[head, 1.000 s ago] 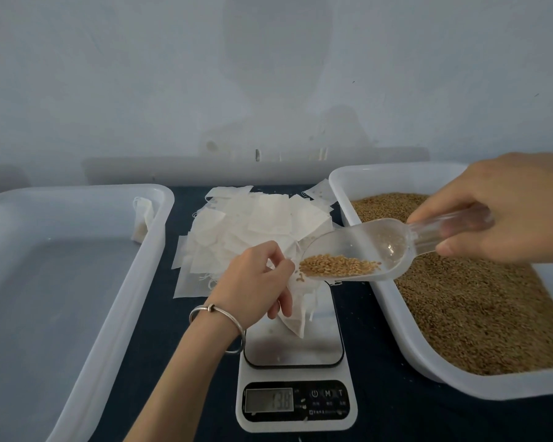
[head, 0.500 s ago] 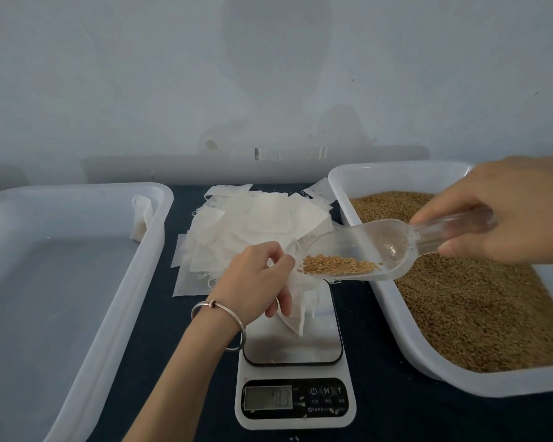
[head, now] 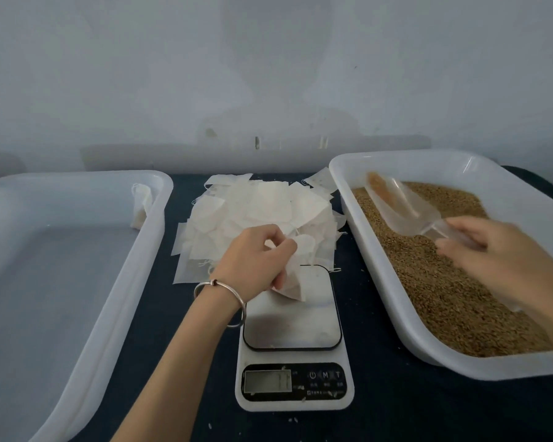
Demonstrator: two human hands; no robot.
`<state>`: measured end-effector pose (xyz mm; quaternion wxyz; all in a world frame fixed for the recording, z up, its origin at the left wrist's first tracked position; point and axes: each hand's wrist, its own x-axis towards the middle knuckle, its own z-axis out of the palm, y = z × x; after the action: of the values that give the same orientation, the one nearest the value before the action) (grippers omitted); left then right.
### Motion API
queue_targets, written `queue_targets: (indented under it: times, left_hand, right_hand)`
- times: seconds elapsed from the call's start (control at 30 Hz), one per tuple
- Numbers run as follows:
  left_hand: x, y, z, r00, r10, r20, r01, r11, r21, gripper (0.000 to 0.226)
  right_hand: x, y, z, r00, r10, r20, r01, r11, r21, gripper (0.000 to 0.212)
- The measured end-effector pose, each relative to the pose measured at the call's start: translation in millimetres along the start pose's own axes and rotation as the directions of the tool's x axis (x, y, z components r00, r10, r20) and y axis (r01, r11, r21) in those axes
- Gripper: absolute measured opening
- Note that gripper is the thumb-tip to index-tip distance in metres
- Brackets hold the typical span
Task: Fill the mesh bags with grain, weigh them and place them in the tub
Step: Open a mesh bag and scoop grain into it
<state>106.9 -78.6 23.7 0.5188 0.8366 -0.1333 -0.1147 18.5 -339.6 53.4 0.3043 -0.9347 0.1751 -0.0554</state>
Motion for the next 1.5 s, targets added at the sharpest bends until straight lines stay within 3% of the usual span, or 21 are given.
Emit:
queue_targets:
  times: [0.1, 0.23, 0.33, 0.5, 0.7, 1.13, 1.5]
  left_hand:
    - [0, -3, -2, 0.992, 0.083, -0.093, -0.078, 0.995, 0.055, 0.009]
    - [-1, -3, -6, 0.976, 0.177, -0.124, -0.168, 0.982, 0.084, 0.021]
    - [-4, -1, -6, 0.971, 0.187, -0.146, -0.188, 0.982, 0.01, 0.011]
    - [-9, 2, -10, 0.931, 0.174, -0.321, -0.234, 0.96, -0.157, 0.012]
    - [-17, -6, -20, 0.876, 0.152, -0.457, -0.267, 0.943, -0.199, 0.013]
    - [-15, -22, -36, 0.838, 0.109, -0.534, -0.272, 0.933, -0.236, 0.018]
    - [-9, -28, -33, 0.857, 0.085, -0.508, -0.191, 0.969, -0.16, 0.019]
  right_hand:
    - [5, 11, 17, 0.999, 0.053, 0.009, -0.052, 0.996, -0.079, 0.032]
    - [7, 16, 26, 0.996, 0.094, 0.0, -0.094, 0.991, -0.095, 0.032]
    - [7, 19, 27, 0.993, 0.114, -0.026, -0.115, 0.991, -0.063, 0.03]
    - [7, 24, 29, 0.988, 0.147, -0.046, -0.151, 0.985, -0.081, 0.032]
    - [9, 29, 32, 0.984, 0.171, -0.053, -0.176, 0.977, -0.119, 0.033]
    - [11, 33, 34, 0.985, 0.153, -0.075, -0.164, 0.97, -0.179, 0.031]
    - [13, 36, 35, 0.984, 0.171, -0.055, -0.179, 0.961, -0.213, 0.028]
